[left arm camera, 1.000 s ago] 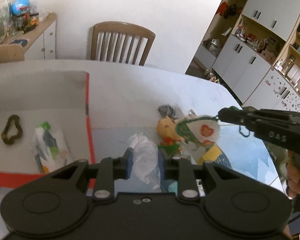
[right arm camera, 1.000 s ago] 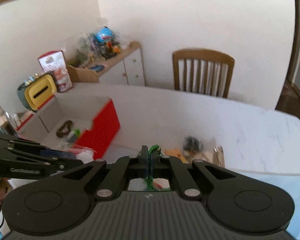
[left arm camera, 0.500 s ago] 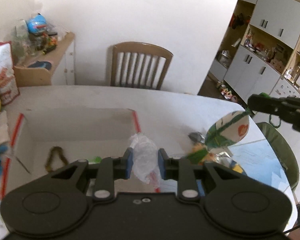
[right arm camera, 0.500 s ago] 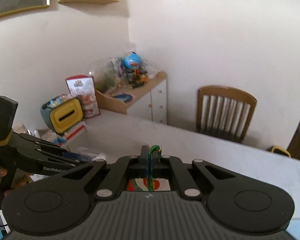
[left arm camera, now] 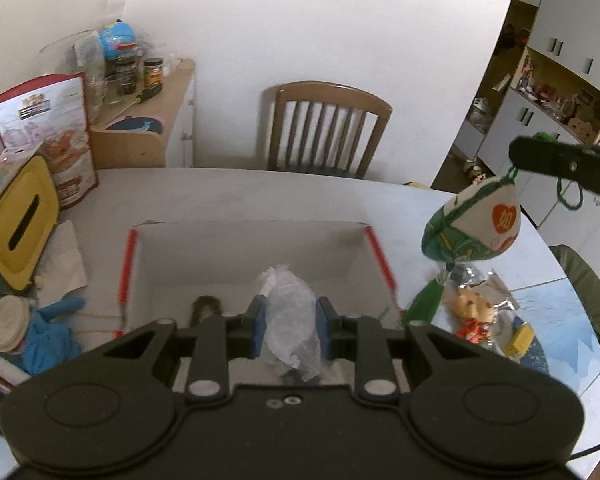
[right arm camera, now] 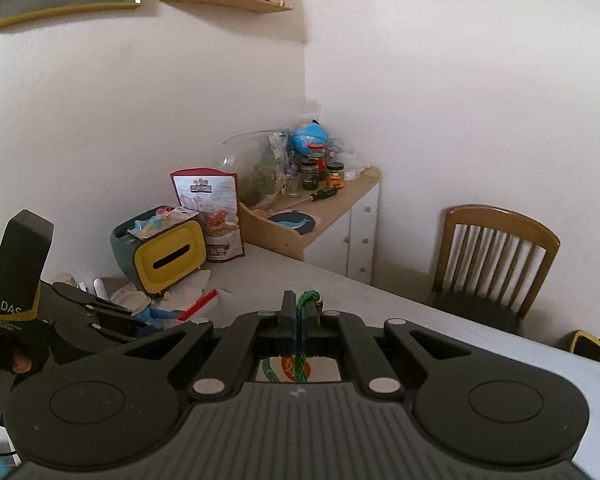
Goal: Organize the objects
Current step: 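Carry the pouch and the clear bag with both grippers over the red box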
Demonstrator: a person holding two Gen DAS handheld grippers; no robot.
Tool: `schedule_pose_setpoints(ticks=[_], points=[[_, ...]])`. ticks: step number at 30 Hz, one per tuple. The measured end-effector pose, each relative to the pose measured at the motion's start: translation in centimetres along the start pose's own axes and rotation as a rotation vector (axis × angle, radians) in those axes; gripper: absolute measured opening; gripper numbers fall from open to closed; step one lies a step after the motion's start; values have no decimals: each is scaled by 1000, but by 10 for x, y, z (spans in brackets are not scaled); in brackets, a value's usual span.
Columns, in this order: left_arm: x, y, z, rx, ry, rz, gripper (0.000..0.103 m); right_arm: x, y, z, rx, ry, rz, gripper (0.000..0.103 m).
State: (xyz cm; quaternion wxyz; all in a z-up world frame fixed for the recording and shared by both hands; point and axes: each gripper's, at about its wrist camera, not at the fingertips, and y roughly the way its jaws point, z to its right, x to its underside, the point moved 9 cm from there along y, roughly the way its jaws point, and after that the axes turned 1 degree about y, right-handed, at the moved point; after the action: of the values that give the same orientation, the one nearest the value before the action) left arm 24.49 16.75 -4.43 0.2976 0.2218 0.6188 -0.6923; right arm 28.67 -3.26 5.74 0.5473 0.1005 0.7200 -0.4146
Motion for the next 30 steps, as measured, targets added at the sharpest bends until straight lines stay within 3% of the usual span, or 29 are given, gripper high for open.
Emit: schedule_pose_setpoints(ticks=[9,22,30], points=[[10,12,-32,-30,1,-46,24,-4,42,-20,-3,-7,-28,2],[45,68,-60,-63,21,-220,24,54,125,-14,48,31,-208,2],[56,89,-64,-61,33,-284,24,90,161,-3,66,98,-319,2]])
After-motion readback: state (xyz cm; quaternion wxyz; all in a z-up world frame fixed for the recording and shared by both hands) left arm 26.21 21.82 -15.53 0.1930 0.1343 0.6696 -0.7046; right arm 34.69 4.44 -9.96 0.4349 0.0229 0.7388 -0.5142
